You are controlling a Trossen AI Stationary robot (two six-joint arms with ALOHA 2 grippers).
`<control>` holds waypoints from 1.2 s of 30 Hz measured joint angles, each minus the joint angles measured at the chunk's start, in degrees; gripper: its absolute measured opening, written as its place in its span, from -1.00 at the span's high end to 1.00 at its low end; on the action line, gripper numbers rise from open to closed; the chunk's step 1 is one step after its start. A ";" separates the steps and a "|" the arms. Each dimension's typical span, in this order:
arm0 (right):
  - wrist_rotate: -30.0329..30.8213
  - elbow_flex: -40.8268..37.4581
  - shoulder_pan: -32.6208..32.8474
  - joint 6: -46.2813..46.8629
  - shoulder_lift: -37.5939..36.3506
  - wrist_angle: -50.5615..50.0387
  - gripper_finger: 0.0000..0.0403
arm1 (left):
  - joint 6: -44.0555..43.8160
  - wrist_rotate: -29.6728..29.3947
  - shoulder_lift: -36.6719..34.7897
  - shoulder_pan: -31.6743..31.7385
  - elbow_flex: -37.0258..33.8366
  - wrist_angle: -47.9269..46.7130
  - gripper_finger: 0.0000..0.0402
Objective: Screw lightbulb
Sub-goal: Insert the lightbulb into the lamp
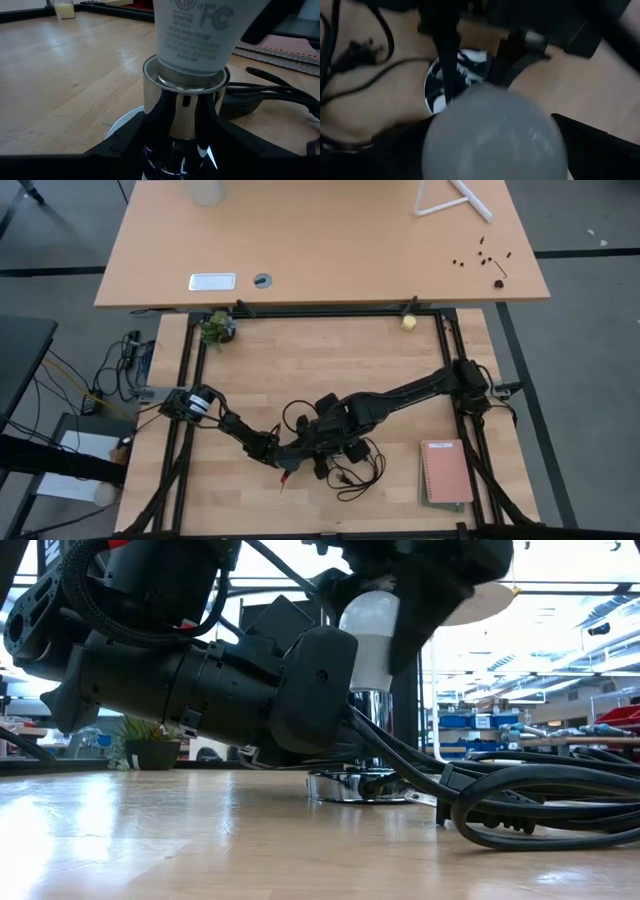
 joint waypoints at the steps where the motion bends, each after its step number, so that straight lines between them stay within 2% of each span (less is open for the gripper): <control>1: 0.00 -0.02 0.00 -0.02 0.00 0.04 -0.80 | 0.03 -0.02 0.00 0.00 0.00 0.04 0.03; 5: -0.07 0.04 0.00 -0.02 0.00 0.48 -0.63 | 0.02 0.00 0.00 0.00 0.00 0.02 0.03; 12: -3.75 0.04 -0.86 2.72 0.00 2.12 -0.29 | 0.15 0.13 0.00 0.00 0.00 0.05 0.03; 16: -6.17 0.04 -1.35 4.24 0.14 3.40 -0.29 | 0.15 0.11 0.00 -0.02 -0.04 -0.06 0.03; 19: -5.95 0.04 -1.14 5.46 0.22 3.90 -0.39 | 0.23 0.17 0.00 -0.07 -0.04 0.01 0.03; 23: -6.33 -0.02 -1.14 10.99 0.42 5.84 -0.45 | 0.12 0.17 0.00 0.07 0.02 -0.02 0.03; 31: -6.16 -0.02 -1.11 17.25 0.28 6.41 -0.22 | 0.11 0.13 0.00 0.07 0.02 -0.03 0.03; 33: -4.05 -0.02 -1.56 21.35 -0.15 3.07 -0.17 | 0.13 0.13 0.00 0.07 0.02 -0.06 0.03; 36: -1.78 0.04 -2.99 30.28 -1.35 -7.04 -0.11 | 0.13 0.13 0.00 0.07 0.02 -0.04 0.03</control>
